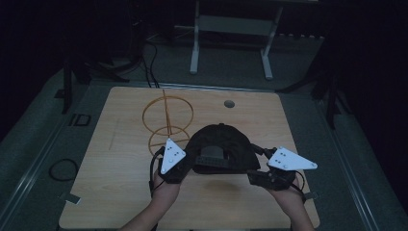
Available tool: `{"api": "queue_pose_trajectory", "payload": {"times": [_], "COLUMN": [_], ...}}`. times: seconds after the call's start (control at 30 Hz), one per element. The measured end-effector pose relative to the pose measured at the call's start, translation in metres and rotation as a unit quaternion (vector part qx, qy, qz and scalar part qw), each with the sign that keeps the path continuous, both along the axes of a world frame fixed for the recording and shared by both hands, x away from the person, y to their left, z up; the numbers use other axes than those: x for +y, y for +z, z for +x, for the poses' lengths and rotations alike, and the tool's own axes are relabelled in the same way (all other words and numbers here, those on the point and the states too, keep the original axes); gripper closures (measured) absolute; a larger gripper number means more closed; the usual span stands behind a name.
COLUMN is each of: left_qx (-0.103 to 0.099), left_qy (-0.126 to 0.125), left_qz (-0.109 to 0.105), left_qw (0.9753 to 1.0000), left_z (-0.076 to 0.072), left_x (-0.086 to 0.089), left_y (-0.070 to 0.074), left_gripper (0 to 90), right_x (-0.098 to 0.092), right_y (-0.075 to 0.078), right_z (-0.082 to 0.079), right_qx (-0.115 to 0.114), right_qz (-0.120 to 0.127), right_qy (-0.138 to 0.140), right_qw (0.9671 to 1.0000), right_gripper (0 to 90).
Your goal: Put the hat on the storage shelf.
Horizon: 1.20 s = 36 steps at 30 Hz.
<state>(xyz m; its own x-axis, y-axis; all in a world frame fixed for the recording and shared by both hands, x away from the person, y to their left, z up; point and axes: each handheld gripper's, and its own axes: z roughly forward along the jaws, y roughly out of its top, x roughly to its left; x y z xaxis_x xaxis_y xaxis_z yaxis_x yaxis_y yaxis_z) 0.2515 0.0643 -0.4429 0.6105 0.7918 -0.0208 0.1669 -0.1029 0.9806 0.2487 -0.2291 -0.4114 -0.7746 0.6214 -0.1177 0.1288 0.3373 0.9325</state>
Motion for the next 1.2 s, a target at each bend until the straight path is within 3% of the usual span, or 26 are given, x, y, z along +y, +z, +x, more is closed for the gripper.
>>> {"api": "queue_pose_trajectory", "payload": {"times": [0.27,0.37,0.47,0.57,0.6,0.63,0.67,0.7,0.8,0.87,1.03,1.1,1.2], "left_qx": [-0.003,-0.020,-0.037,-0.055,-0.061,-0.067,-0.061,-0.063,-0.070,-0.064,-0.057,-0.057,-0.051], "left_qy": [-0.005,-0.011,-0.030,-0.079,-0.103,-0.108,-0.128,-0.151,-0.198,-0.223,-0.247,-0.245,-0.247], "left_qz": [-0.004,-0.004,-0.004,0.002,-0.001,0.005,0.005,-0.004,0.000,0.002,0.015,0.018,0.003], "left_qw": [1.0000,0.9997,0.9988,0.9953,0.9928,0.9919,0.9899,0.9865,0.9777,0.9726,0.9671,0.9677,0.9677], "left_z": [-0.003,-0.005,-0.006,-0.007,-0.007,-0.007,-0.006,-0.006,-0.006,-0.006,-0.007,-0.008,-0.008], "left_x": [0.003,0.007,0.014,0.019,0.021,0.023,0.024,0.027,0.029,0.030,0.027,0.027,0.027], "left_y": [0.000,0.001,0.001,0.000,0.000,0.000,0.001,0.001,0.004,0.005,0.006,0.005,0.005], "left_gripper": [90.0,90.0,90.0,90.0,90.0,90.0,90.0,90.0,90.0,90.0,90.0,89.9,90.0], "right_x": [-0.016,-0.025,-0.038,-0.052,-0.054,-0.054,-0.054,-0.052,-0.042,-0.031,-0.005,0.004,0.013], "right_y": [-0.012,-0.012,-0.004,0.010,0.014,0.018,0.021,0.023,0.028,0.030,0.033,0.032,0.029], "right_z": [-0.019,-0.028,-0.034,-0.037,-0.036,-0.036,-0.035,-0.034,-0.031,-0.030,-0.032,-0.031,-0.030], "right_qx": [0.030,0.026,0.021,-0.005,-0.012,-0.022,-0.028,-0.031,-0.035,-0.031,-0.026,-0.028,-0.026], "right_qz": [-0.028,-0.033,-0.008,0.011,0.007,0.002,-0.002,-0.003,-0.007,-0.003,-0.004,-0.024,-0.043], "right_qy": [0.053,0.070,0.092,0.080,0.078,0.073,0.072,0.080,0.101,0.131,0.199,0.203,0.205], "right_qw": [0.9977,0.9966,0.9955,0.9968,0.9968,0.9971,0.9970,0.9963,0.9942,0.9909,0.9796,0.9784,0.9774], "right_gripper": [25.6,25.6,29.0,35.8,38.7,38.7,38.9,40.6,41.2,40.5,38.6,37.7,35.5]}}
